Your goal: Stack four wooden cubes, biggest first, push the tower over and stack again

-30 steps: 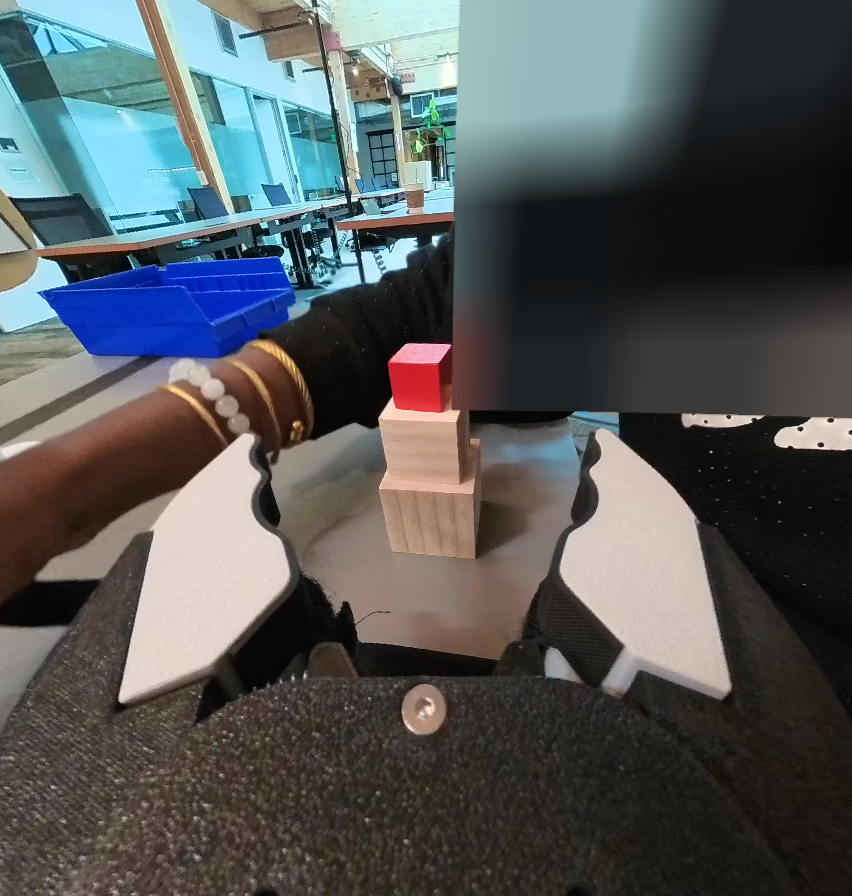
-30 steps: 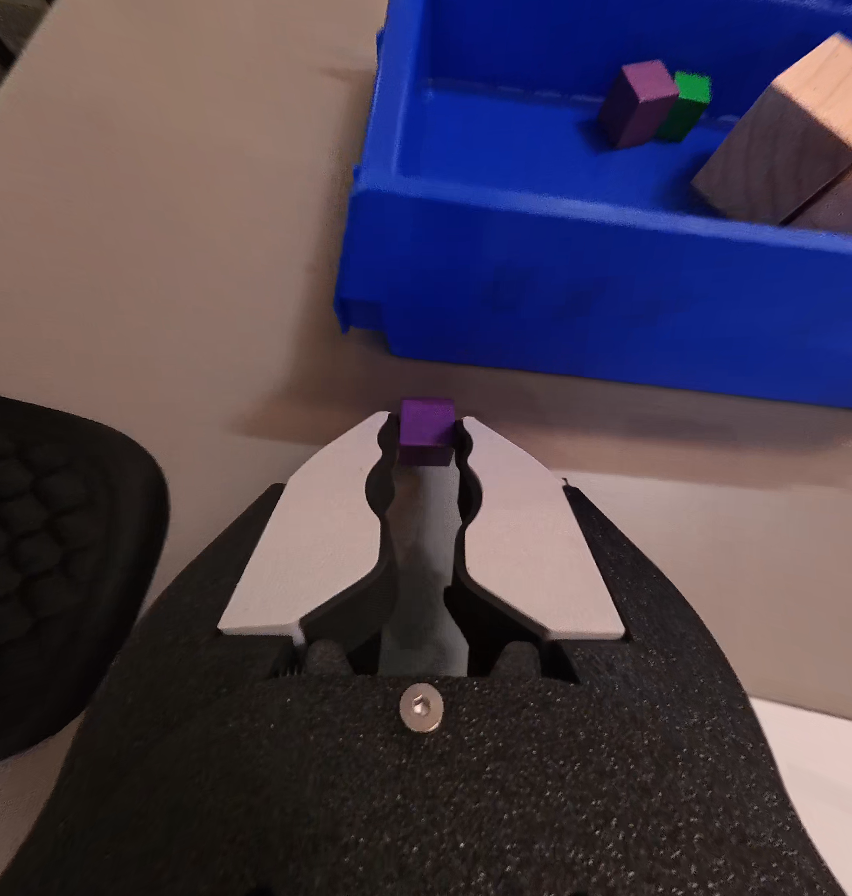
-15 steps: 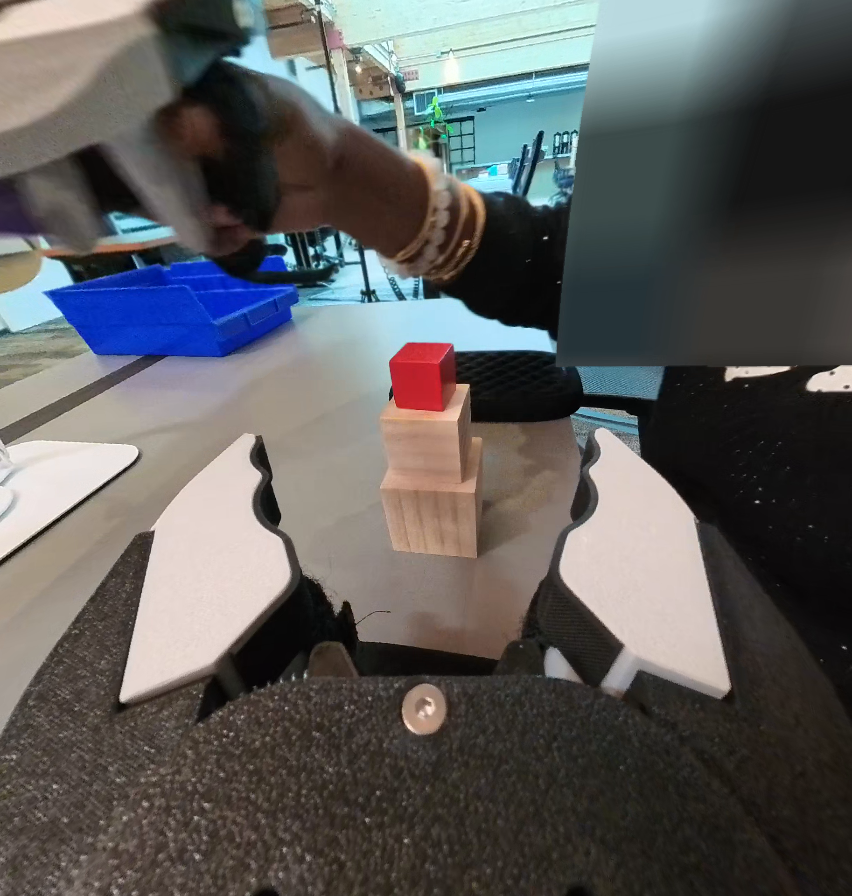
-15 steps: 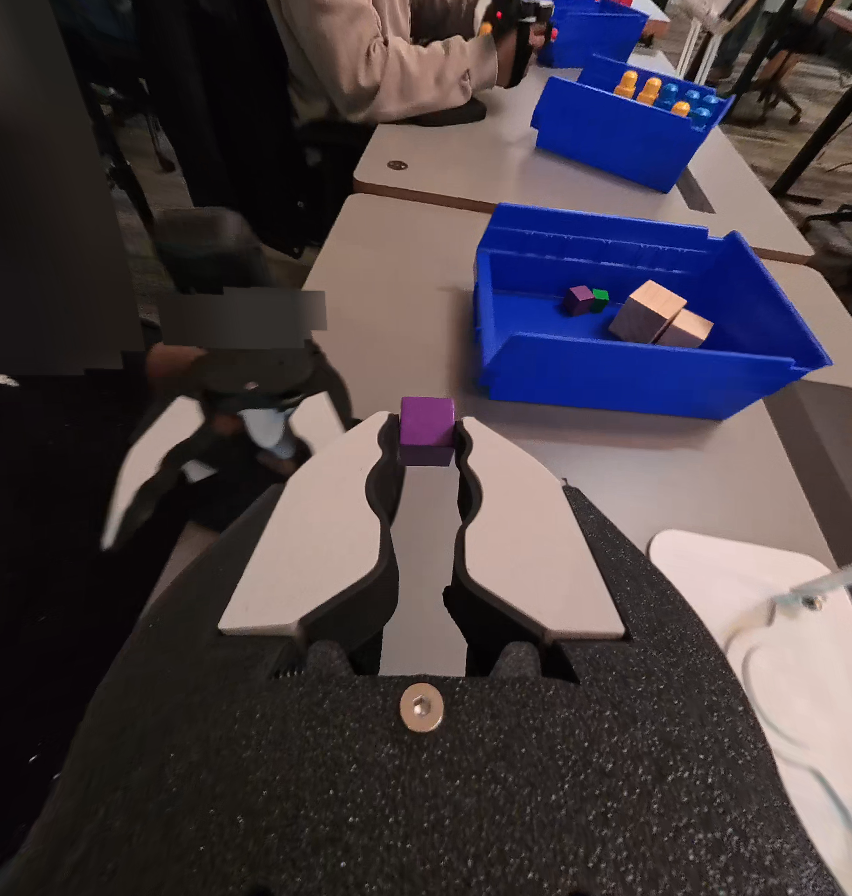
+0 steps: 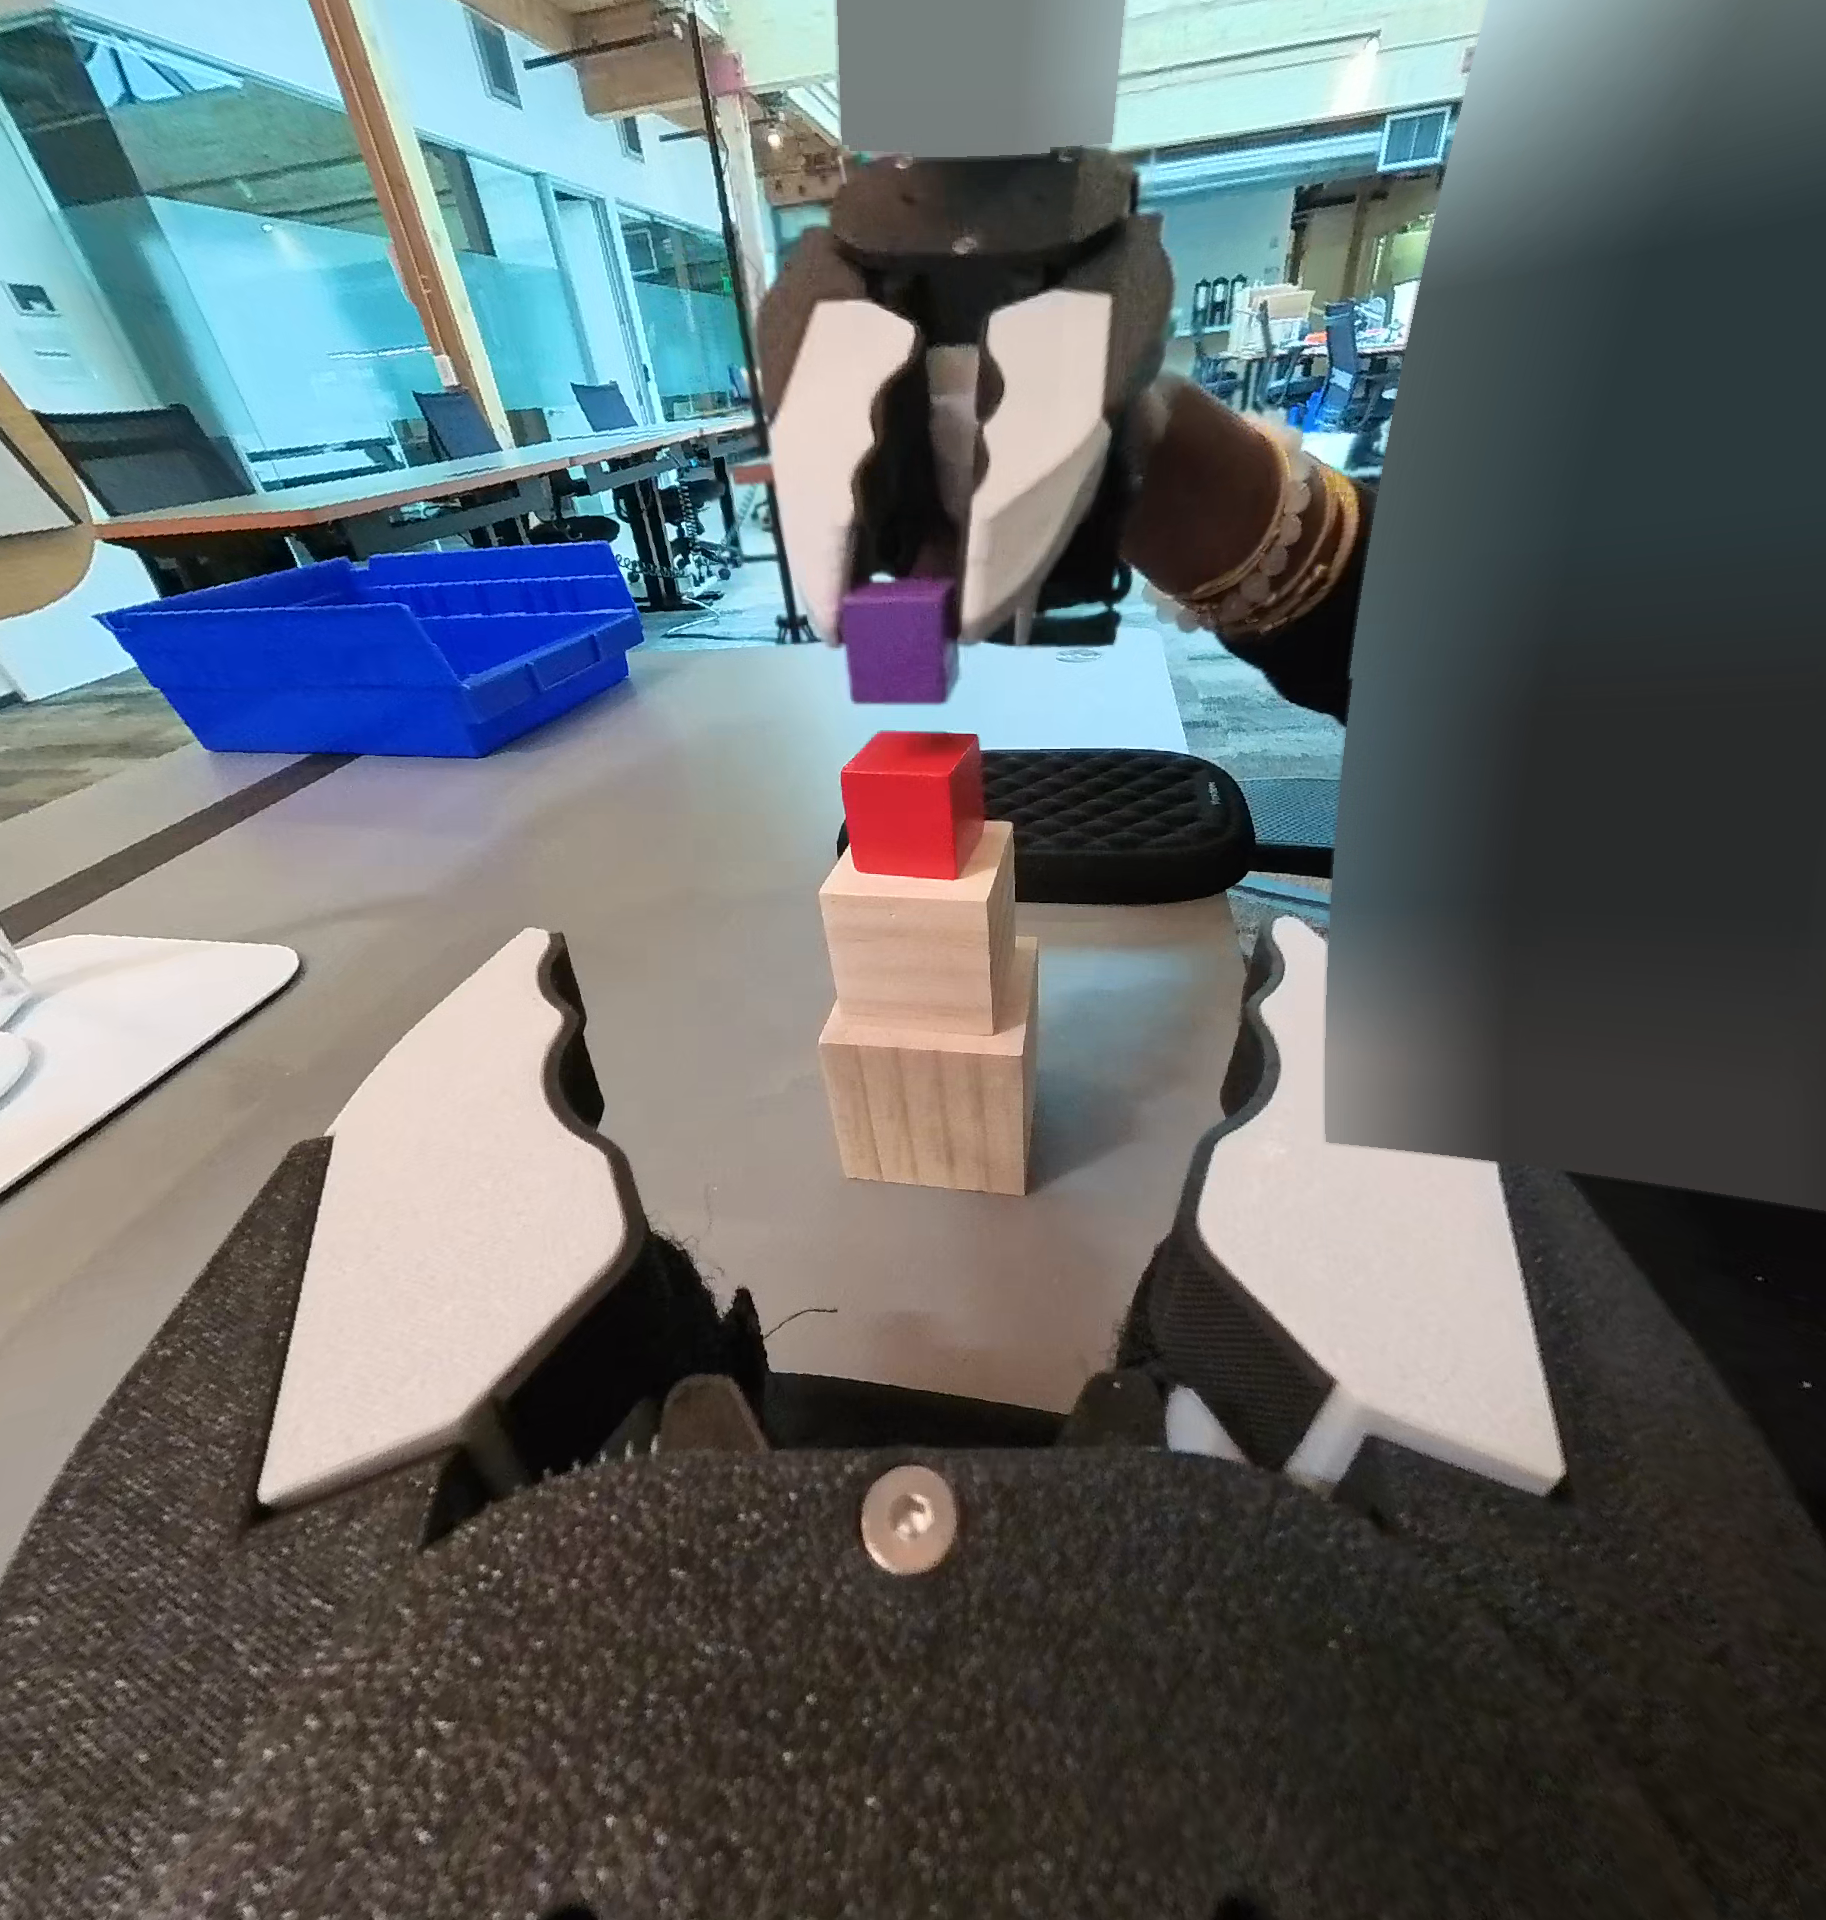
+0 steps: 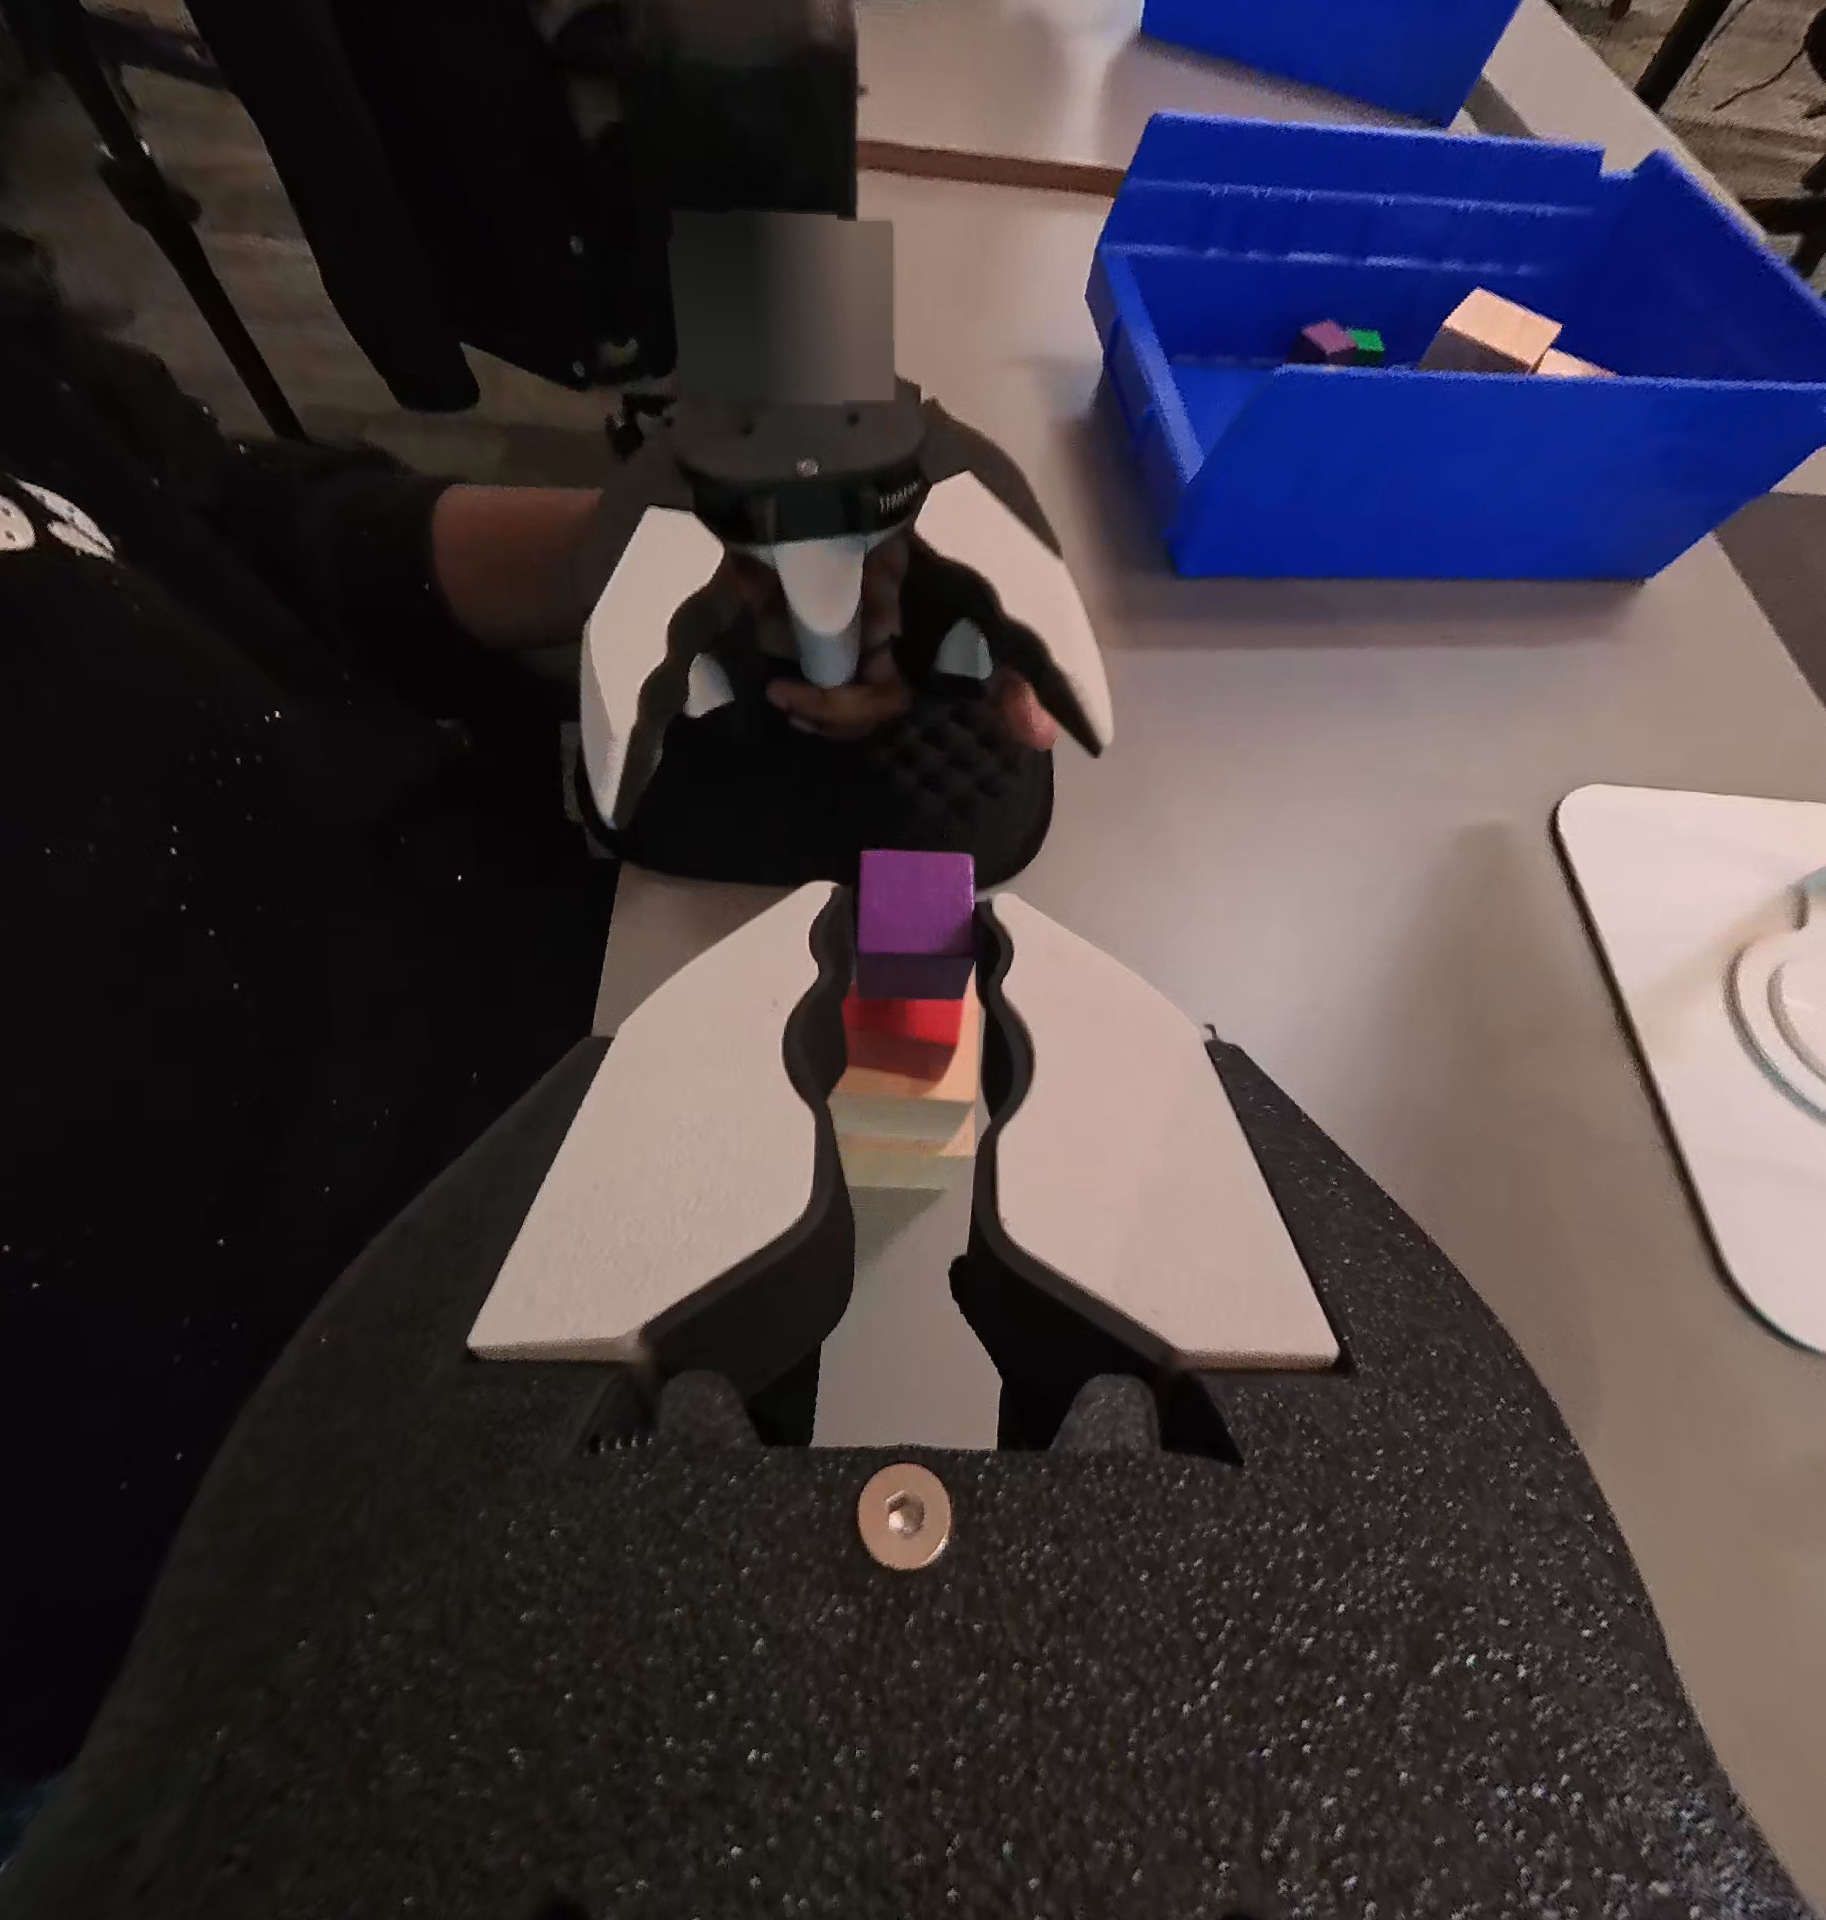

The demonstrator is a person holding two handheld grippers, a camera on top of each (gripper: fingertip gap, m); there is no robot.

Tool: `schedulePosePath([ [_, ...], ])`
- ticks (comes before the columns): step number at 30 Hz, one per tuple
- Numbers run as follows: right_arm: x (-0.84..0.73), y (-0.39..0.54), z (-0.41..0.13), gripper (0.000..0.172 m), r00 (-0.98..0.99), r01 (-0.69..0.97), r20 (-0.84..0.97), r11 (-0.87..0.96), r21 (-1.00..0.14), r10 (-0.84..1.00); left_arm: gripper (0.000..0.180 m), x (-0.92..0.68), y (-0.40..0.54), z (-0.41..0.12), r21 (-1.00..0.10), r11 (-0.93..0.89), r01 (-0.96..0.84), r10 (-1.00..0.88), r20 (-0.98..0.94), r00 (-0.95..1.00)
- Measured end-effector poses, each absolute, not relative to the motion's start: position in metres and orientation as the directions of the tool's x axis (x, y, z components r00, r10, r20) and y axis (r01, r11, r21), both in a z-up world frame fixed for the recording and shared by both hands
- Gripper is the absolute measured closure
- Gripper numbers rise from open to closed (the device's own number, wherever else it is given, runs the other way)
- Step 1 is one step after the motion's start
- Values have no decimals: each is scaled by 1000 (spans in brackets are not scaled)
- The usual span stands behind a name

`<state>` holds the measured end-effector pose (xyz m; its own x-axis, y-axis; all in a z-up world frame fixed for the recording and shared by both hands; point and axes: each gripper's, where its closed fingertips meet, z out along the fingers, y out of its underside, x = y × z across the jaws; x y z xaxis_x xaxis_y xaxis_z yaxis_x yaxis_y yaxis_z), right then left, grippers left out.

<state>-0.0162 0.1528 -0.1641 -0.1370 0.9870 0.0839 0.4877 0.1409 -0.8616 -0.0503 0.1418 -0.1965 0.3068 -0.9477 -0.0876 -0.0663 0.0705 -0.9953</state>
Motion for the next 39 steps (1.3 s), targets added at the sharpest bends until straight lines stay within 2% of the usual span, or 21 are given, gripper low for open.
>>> schedulePosePath([
  [19,-15,152,-178,150,-113,514,51,102,-852,992,62,-50,142,-196,-995,71,-65,-948,-88,307],
  [26,-12,157,-175,121,-78,508,56,88,-857,995,59,-51,143,-196,-995,75,-66,-944,-92,317],
  [28,-8,157,-173,116,-61,500,54,77,-862,997,54,-51,144,-196,-995,79,-69,-940,-97,327],
  [31,2,157,-177,106,-32,507,47,56,-860,998,34,-52,149,-197,-994,80,-80,-921,-104,375],
  [34,14,149,-193,84,-27,558,4,18,-829,1000,34,-53,152,-196,-992,93,-86,-904,-120,410],
  [35,18,148,-200,81,-10,579,-2,4,-815,1000,34,-53,152,-196,-991,98,-87,-903,-125,410],
  [37,22,145,-213,88,12,598,-6,-12,-802,1000,34,-53,151,-196,-991,101,-86,-904,-127,409],
  [38,23,145,-217,108,28,593,-5,-21,-805,1000,34,-53,151,-196,-992,99,-84,-904,-125,408],
  [39,25,145,-220,140,44,583,-10,-34,-812,999,34,-54,151,-195,-992,97,-82,-905,-122,407],
])
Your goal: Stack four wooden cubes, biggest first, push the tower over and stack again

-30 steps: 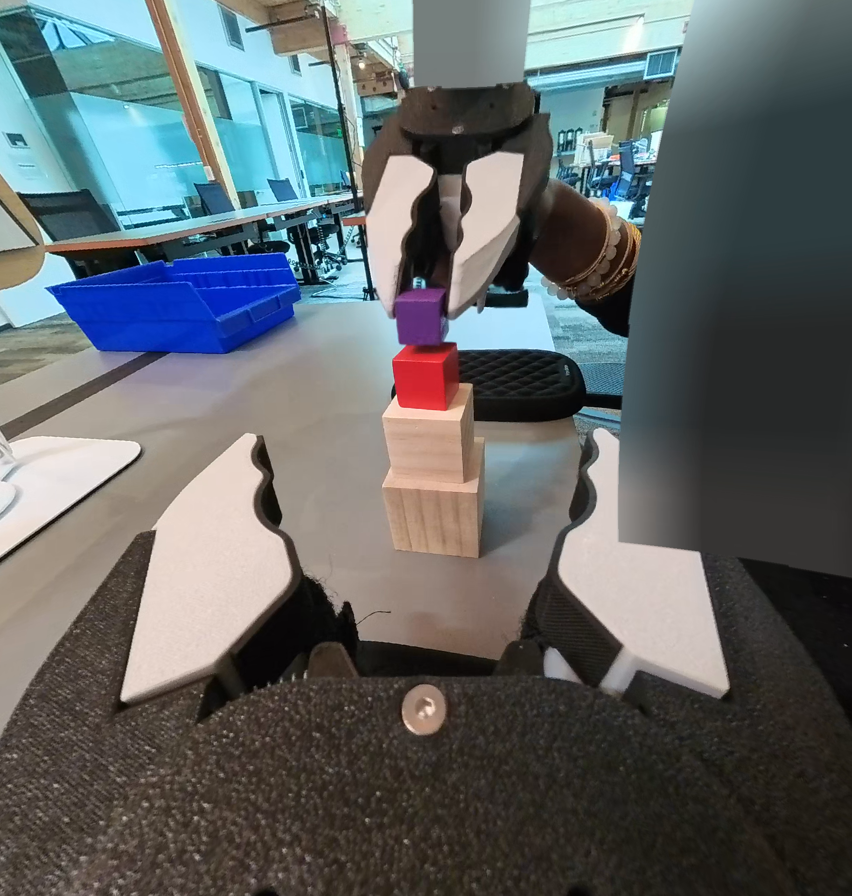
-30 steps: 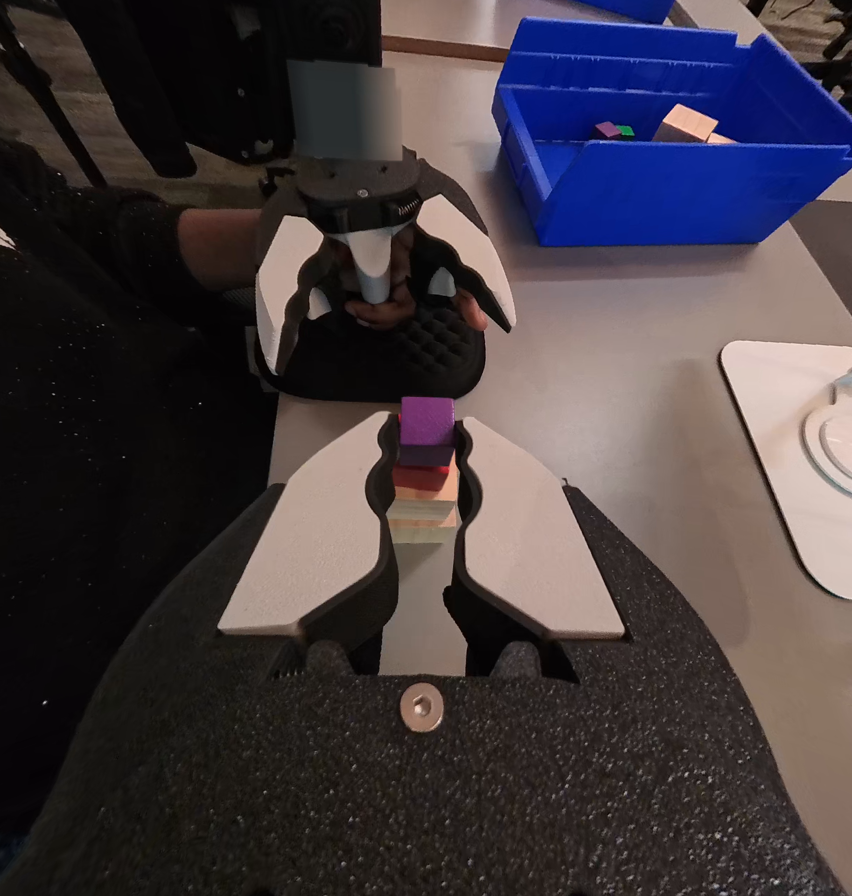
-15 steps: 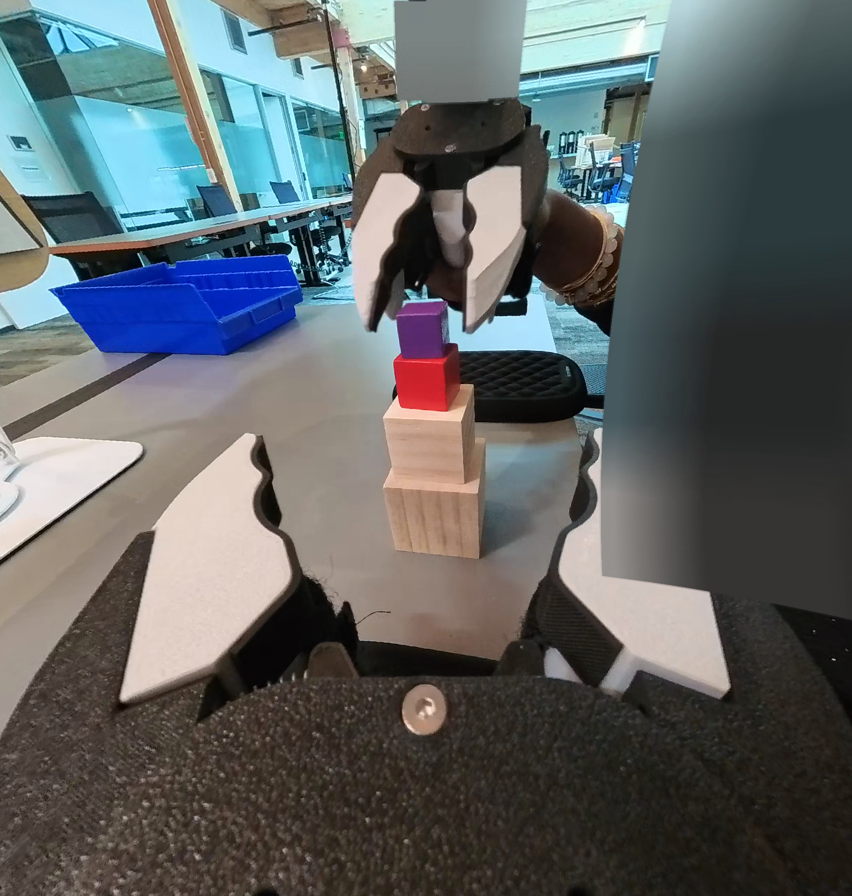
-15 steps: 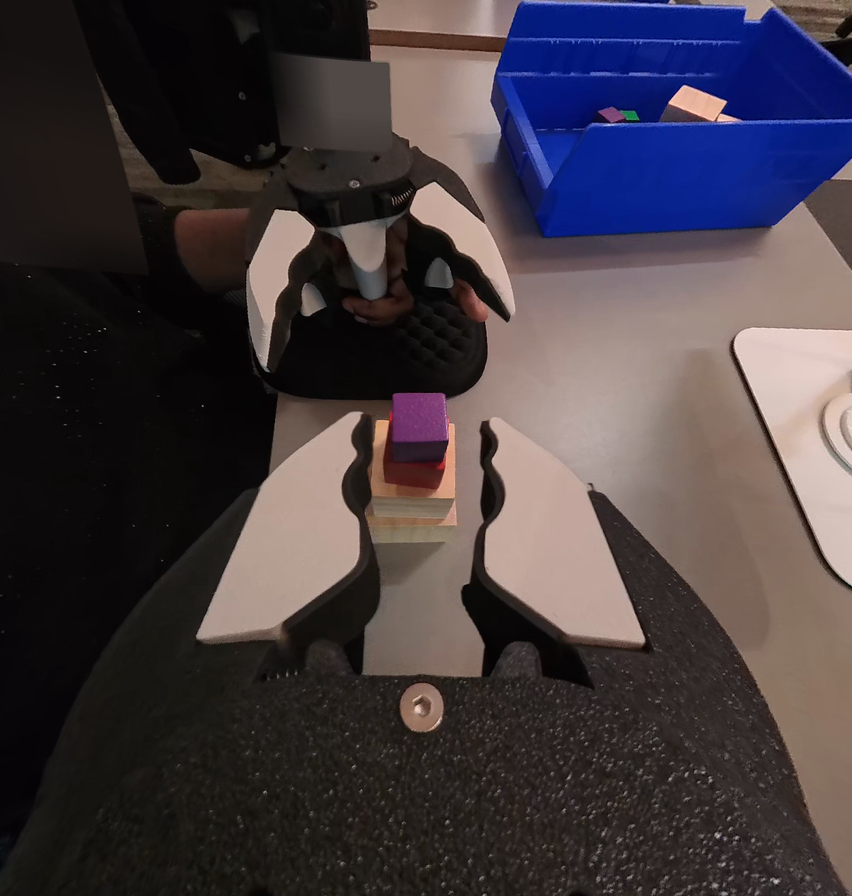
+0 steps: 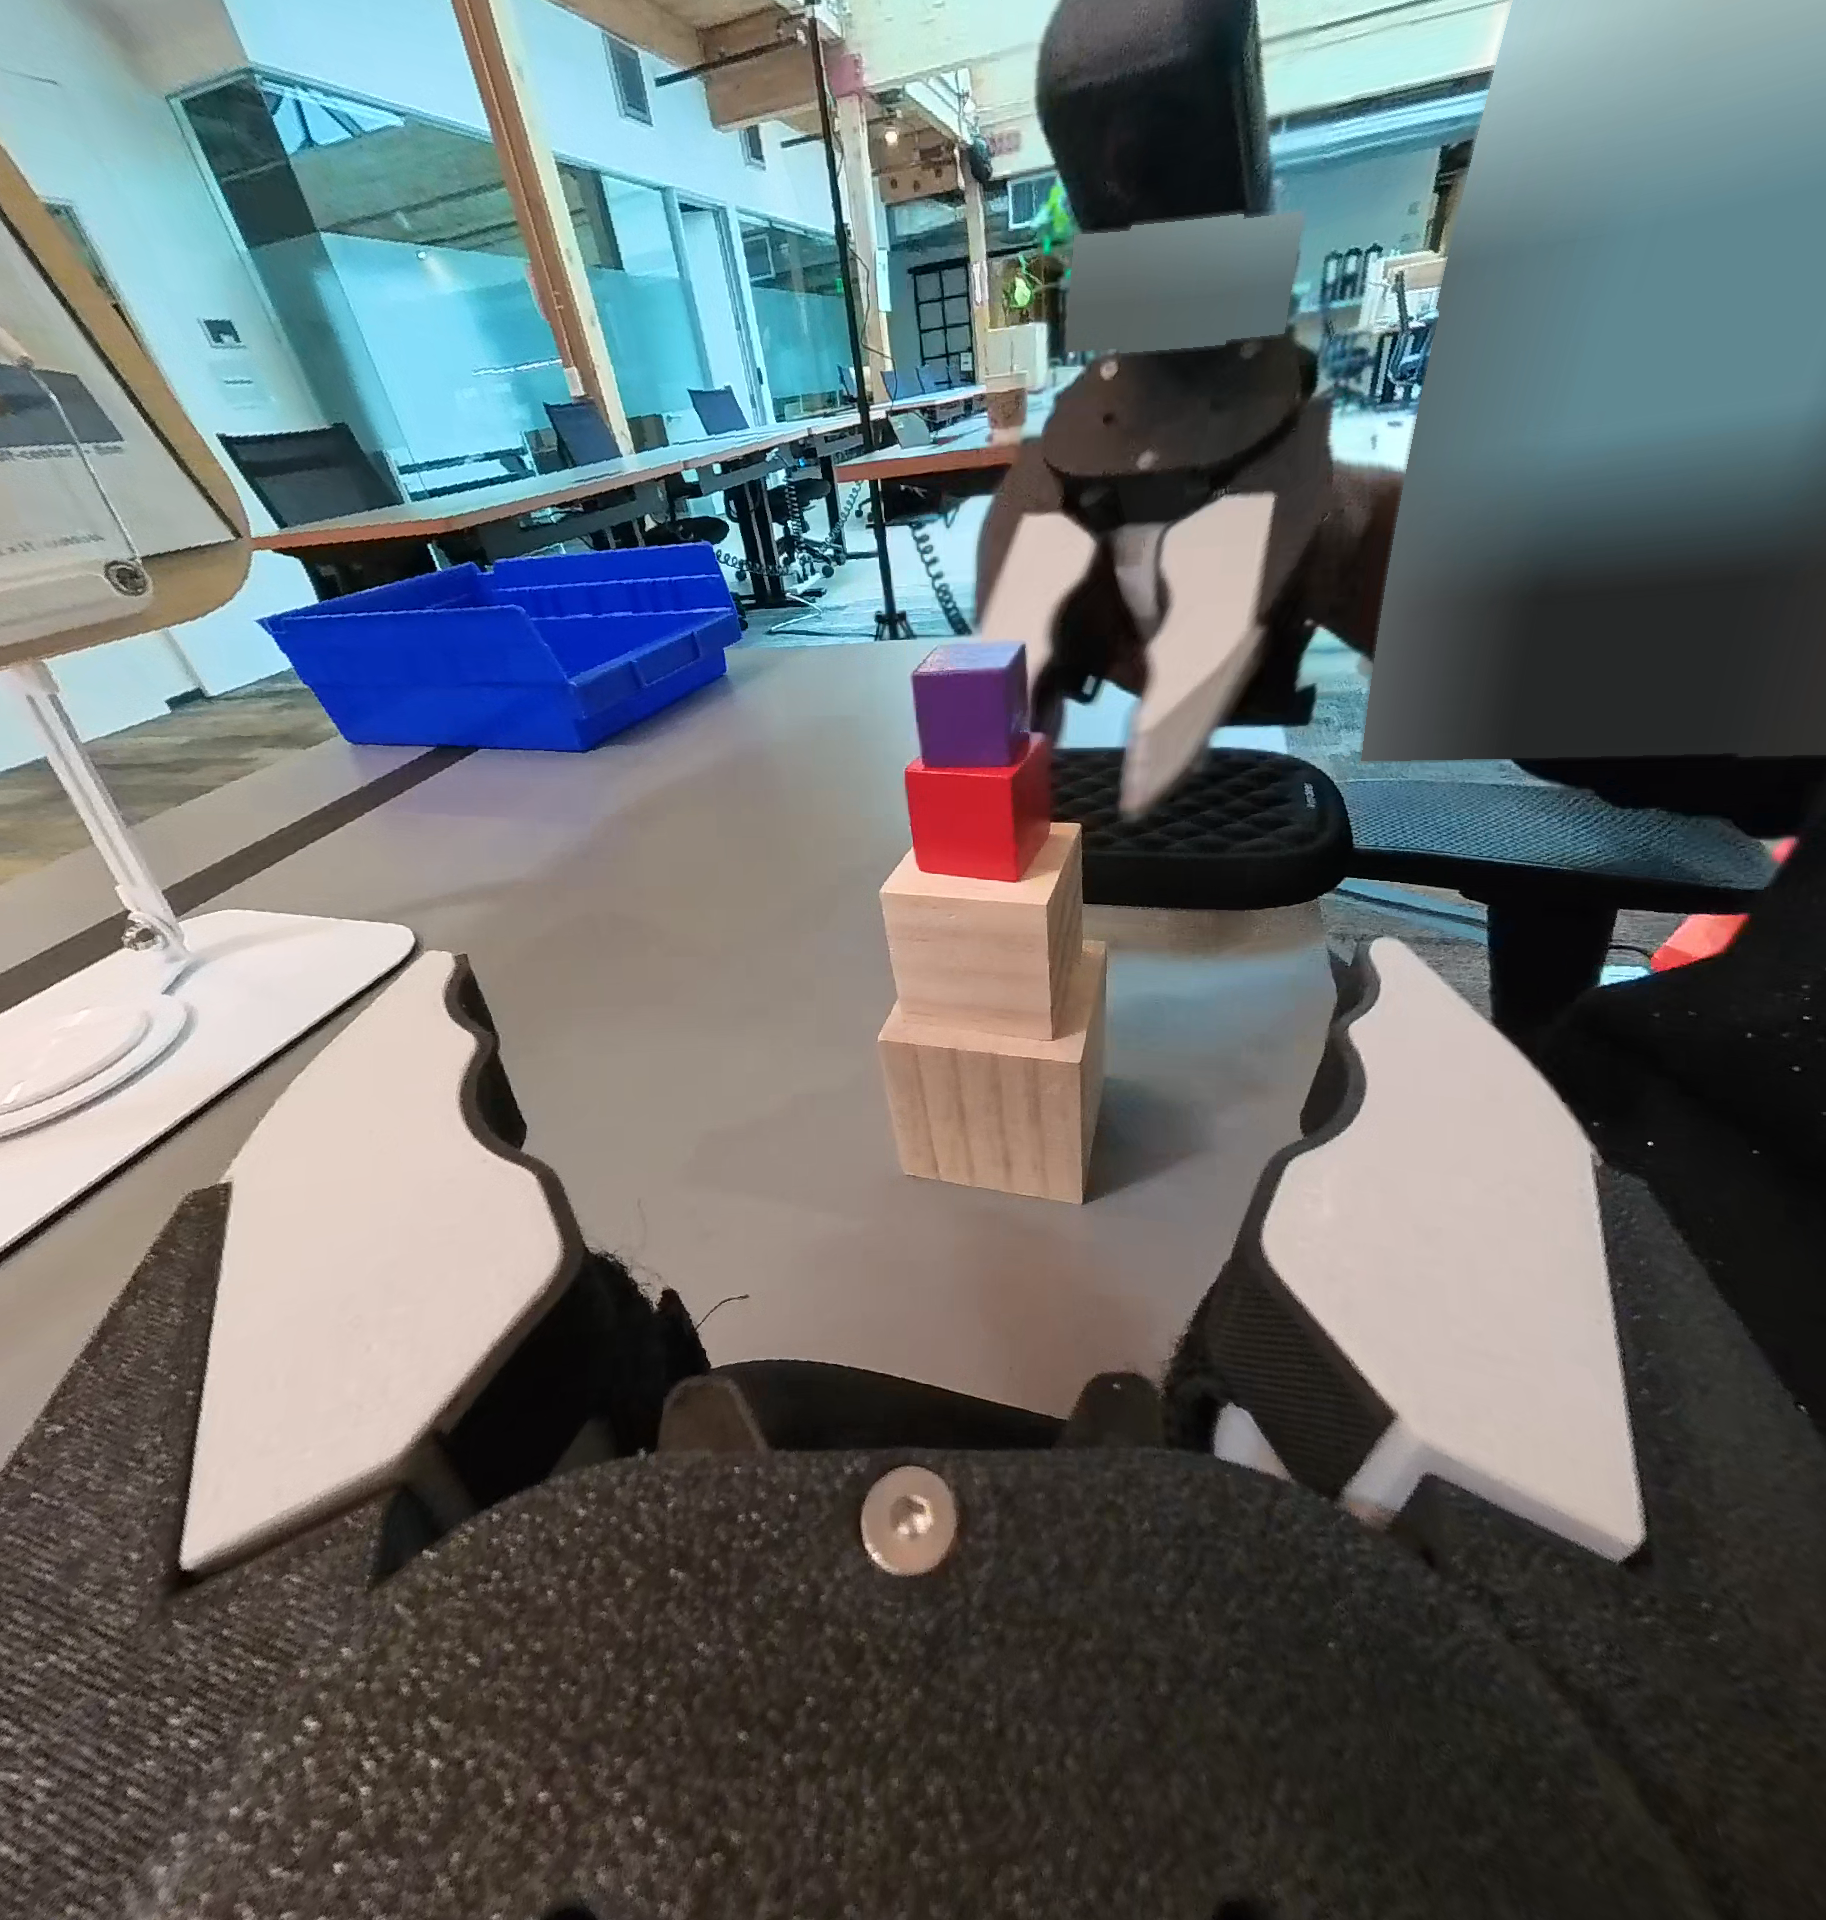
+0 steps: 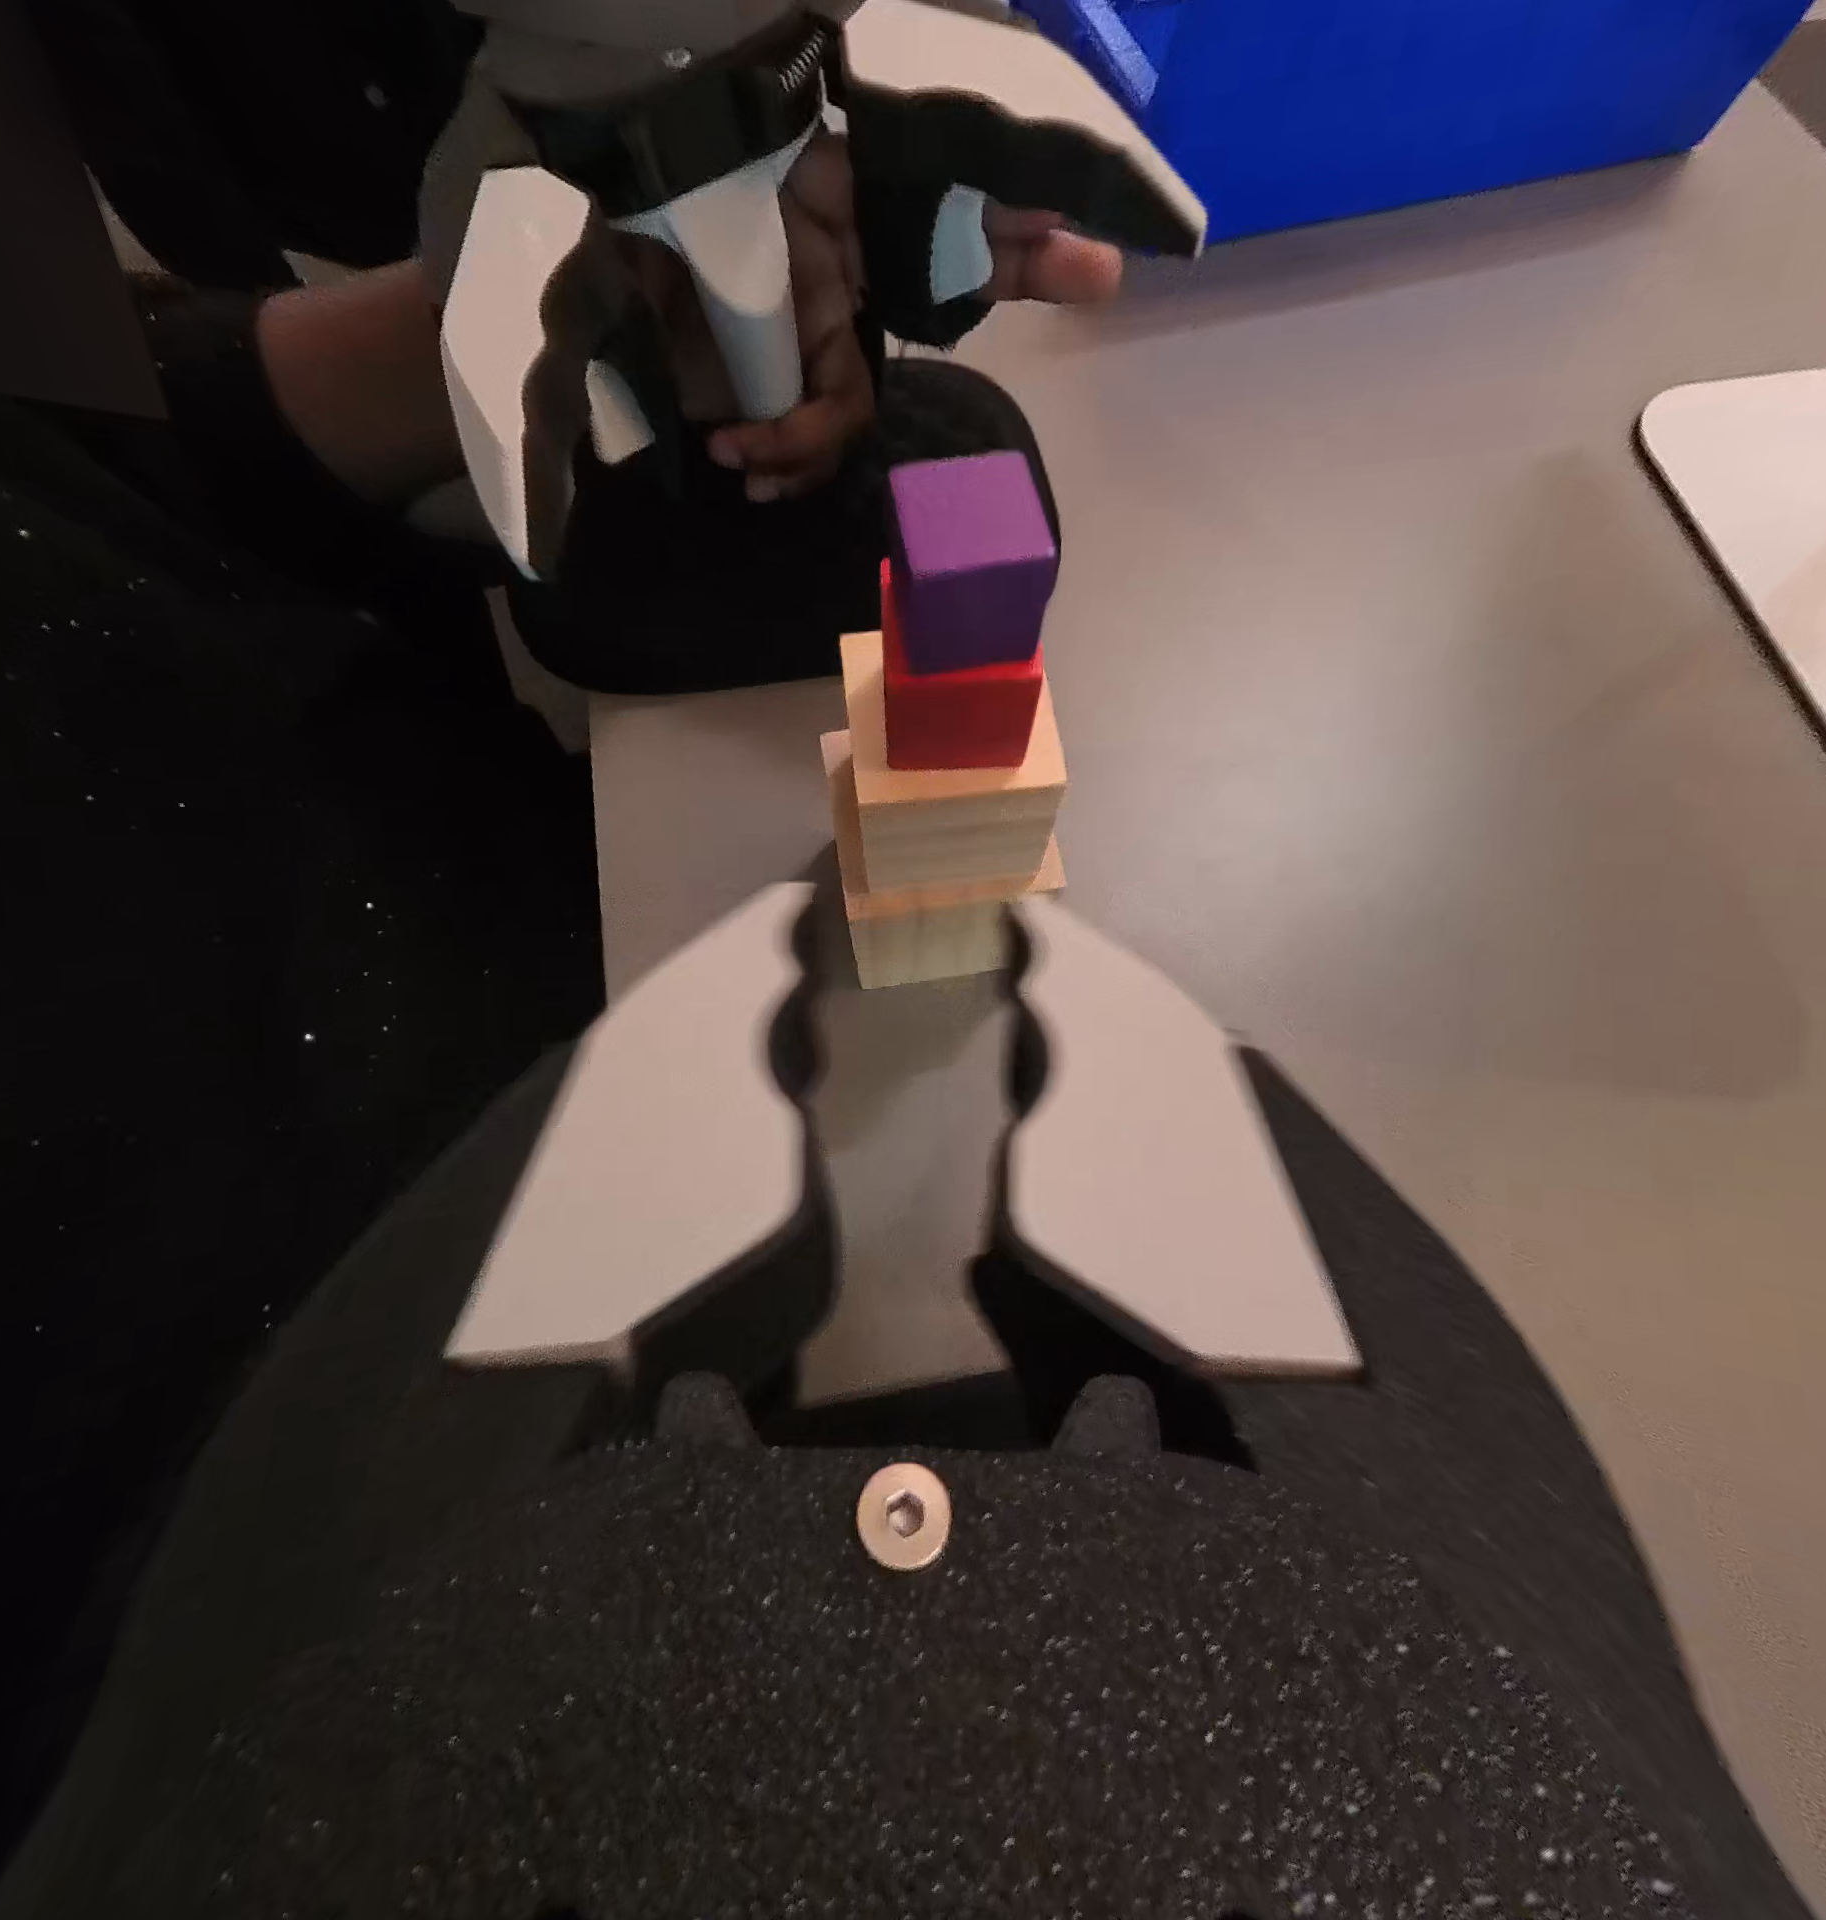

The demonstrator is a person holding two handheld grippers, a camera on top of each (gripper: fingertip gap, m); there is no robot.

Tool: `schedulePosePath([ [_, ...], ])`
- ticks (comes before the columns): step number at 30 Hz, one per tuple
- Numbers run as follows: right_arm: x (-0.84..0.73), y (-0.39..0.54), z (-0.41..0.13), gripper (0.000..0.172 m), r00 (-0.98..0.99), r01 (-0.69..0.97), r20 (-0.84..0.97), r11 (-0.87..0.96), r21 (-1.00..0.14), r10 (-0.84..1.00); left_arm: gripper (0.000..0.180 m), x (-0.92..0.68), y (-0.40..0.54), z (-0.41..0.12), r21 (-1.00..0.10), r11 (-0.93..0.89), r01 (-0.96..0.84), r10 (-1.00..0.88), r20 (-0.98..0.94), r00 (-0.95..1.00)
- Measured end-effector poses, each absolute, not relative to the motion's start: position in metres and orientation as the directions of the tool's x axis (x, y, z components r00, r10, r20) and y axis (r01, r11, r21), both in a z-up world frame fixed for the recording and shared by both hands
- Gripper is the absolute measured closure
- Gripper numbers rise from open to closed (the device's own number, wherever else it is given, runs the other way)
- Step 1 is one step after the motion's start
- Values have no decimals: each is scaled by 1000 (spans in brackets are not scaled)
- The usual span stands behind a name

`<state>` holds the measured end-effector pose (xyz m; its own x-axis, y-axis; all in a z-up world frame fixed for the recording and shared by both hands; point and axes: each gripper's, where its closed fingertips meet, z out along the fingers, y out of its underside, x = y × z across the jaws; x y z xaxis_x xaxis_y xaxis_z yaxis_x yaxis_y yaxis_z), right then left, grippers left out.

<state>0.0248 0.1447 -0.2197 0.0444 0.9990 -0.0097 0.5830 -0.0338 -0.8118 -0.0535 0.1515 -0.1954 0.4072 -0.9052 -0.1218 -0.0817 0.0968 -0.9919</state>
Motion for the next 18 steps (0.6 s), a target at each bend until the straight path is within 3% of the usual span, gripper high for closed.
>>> schedulePosePath([
  [1,26,144,-222,171,56,569,-22,-50,-821,998,34,-54,151,-195,-992,95,-79,-906,-119,407],
  [18,2,137,-244,172,39,588,-85,-92,-803,996,34,-56,155,-195,-994,78,-72,-898,-101,427],
])
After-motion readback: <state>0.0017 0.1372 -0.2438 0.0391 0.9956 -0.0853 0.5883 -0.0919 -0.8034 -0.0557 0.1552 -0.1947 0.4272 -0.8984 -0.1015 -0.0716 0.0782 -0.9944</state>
